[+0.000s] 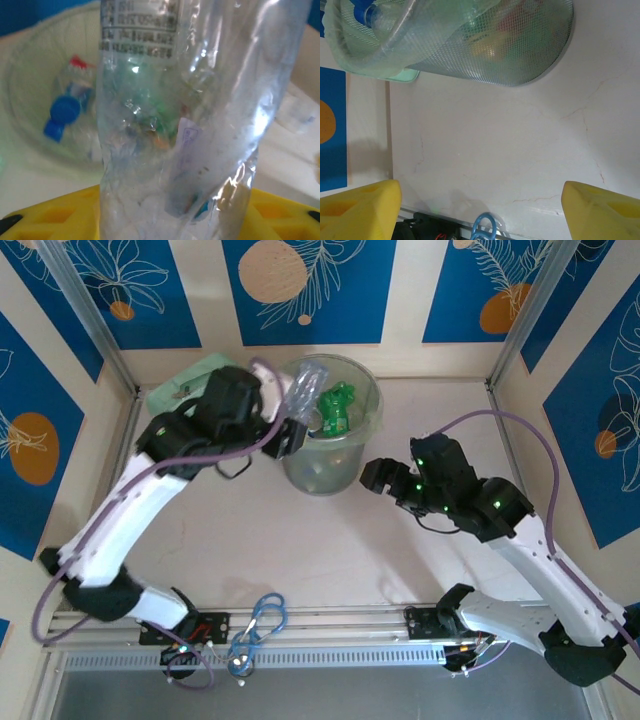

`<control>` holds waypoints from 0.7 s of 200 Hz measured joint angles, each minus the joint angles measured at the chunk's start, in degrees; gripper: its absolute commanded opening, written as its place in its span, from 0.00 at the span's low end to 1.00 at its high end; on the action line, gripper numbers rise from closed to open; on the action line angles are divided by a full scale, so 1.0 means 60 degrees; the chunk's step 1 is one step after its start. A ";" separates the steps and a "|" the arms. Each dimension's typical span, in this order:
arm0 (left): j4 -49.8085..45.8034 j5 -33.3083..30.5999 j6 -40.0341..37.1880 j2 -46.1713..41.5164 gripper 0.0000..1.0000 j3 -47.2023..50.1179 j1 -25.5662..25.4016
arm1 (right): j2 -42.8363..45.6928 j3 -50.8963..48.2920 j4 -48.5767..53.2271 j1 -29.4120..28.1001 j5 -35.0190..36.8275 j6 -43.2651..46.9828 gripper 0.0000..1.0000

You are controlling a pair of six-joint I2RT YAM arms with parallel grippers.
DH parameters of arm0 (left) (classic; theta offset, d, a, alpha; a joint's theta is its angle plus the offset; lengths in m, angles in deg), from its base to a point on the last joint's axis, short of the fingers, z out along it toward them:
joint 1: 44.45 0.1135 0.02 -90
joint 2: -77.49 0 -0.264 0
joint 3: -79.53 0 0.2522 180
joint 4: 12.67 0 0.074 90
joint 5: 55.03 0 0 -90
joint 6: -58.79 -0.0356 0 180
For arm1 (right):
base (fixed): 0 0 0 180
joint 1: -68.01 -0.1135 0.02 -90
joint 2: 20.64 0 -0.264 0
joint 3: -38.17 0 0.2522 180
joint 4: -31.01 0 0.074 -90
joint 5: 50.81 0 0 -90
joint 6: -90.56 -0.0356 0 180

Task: Put the plastic bottles in the bin

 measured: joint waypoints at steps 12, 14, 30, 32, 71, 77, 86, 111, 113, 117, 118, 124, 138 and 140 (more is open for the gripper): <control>-0.0004 -0.0382 -0.0525 0.0892 0.53 -0.0754 0.0022 | 0.0204 0.0000 0.0109 0.0011 0.0011 0.0000 0.84; 0.0004 -0.0430 -0.0605 0.1027 0.54 -0.0863 0.0029 | 0.0229 0.0000 0.0120 0.0011 0.0015 0.0000 0.84; 0.0025 -0.0761 -0.1220 0.1880 0.54 -0.1537 0.0066 | 0.0539 0.0000 0.0270 0.0062 0.0051 0.0000 0.84; 0.0025 -0.0801 -0.1286 0.1960 0.54 -0.1603 0.0066 | 0.0565 0.0000 0.0284 0.0066 0.0051 0.0000 0.84; 0.0124 -0.1359 -0.2404 0.2798 0.56 -0.2229 0.0084 | 0.0998 -0.0149 0.0437 0.0331 0.0040 -0.0011 0.84; 0.0171 -0.1402 -0.2532 0.2838 0.57 -0.2262 0.0084 | 0.1002 -0.0186 0.0452 0.0382 0.0025 -0.0011 0.84; 0.0211 -0.1468 -0.2703 0.2889 0.58 -0.2339 0.0084 | 0.1002 -0.0226 0.0459 0.0452 -0.0007 -0.0007 0.84; 0.0368 -0.1625 -0.3198 0.3049 0.67 -0.2528 0.0084 | 0.0958 -0.0237 0.0506 0.0608 -0.0084 0.0000 0.84; 0.0368 -0.1625 -0.3184 0.3064 0.67 -0.2546 0.0084 | 0.0958 -0.0237 0.0506 0.0623 -0.0095 0.0000 0.84; 0.0393 -0.1636 -0.3300 0.3100 0.68 -0.2565 0.0084 | 0.0969 -0.0237 0.0506 0.0659 -0.0120 0.0000 0.84; 0.0393 -0.1636 -0.3300 0.3107 0.68 -0.2568 0.0084 | 0.0973 -0.0240 0.0506 0.0667 -0.0127 0.0000 0.84; 0.0419 -0.1643 -0.3395 0.3144 0.70 -0.2579 0.0084 | 0.0980 -0.0237 0.0510 0.0721 -0.0178 0.0000 0.84; 0.0426 -0.1654 -0.3486 0.3246 0.74 -0.2579 0.0080 | 0.0984 -0.0240 0.0506 0.0845 -0.0259 0.0004 0.84; 0.0423 -0.1654 -0.3475 0.3260 0.75 -0.2579 0.0080 | 0.0984 -0.0240 0.0506 0.0863 -0.0266 0.0000 0.84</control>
